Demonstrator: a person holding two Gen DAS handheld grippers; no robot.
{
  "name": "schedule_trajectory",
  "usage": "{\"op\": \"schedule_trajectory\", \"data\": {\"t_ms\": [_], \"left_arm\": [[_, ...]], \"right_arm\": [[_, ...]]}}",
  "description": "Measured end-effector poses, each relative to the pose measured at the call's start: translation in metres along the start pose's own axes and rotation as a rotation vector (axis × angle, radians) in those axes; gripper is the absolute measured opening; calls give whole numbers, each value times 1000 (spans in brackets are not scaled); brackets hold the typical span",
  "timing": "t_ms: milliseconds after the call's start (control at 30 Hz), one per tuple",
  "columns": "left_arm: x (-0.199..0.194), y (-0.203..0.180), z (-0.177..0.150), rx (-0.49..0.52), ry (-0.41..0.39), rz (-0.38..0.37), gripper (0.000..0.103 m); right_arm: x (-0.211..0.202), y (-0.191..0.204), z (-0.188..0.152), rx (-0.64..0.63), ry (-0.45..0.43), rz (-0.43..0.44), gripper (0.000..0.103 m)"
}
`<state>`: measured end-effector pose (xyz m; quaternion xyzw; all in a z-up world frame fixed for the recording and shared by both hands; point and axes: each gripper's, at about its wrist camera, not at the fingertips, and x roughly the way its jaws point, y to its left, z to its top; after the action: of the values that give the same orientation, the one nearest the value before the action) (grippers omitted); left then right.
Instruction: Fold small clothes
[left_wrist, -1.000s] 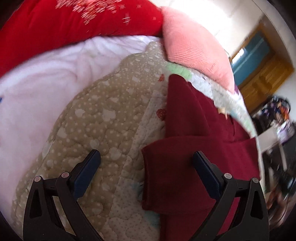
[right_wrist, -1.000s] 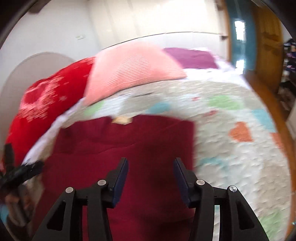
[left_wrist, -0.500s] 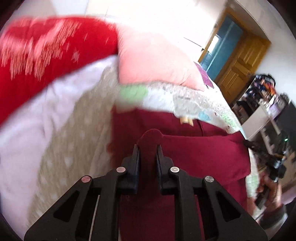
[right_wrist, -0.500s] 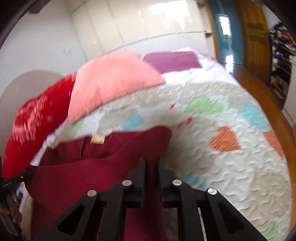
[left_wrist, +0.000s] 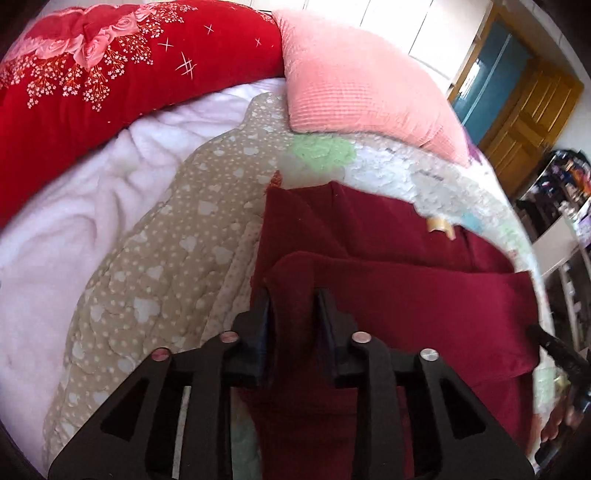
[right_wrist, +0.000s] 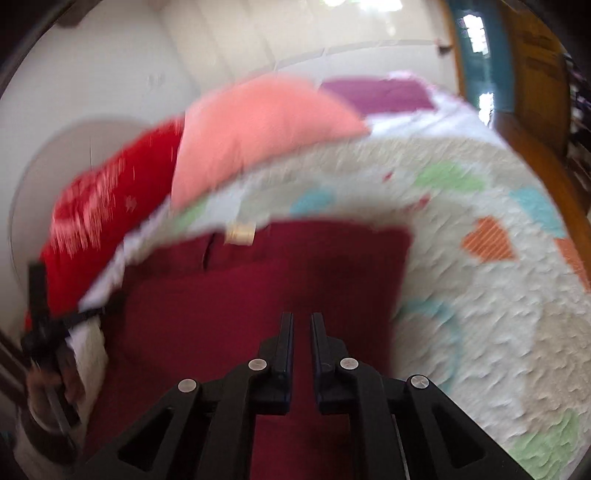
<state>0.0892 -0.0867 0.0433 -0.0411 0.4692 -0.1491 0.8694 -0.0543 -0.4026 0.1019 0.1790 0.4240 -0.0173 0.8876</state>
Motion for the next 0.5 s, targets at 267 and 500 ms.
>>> {"op": "schedule_trajectory", "data": {"t_ms": [267,500], "left_arm": [[-24,7,-20,12,6,16,34],[-55,14,-59,-8,-21,66,49]], "right_arm": [[-2,-10,-11,56,5,-66,8],[-2,-6,-51,-39,73,-176,22]]}}
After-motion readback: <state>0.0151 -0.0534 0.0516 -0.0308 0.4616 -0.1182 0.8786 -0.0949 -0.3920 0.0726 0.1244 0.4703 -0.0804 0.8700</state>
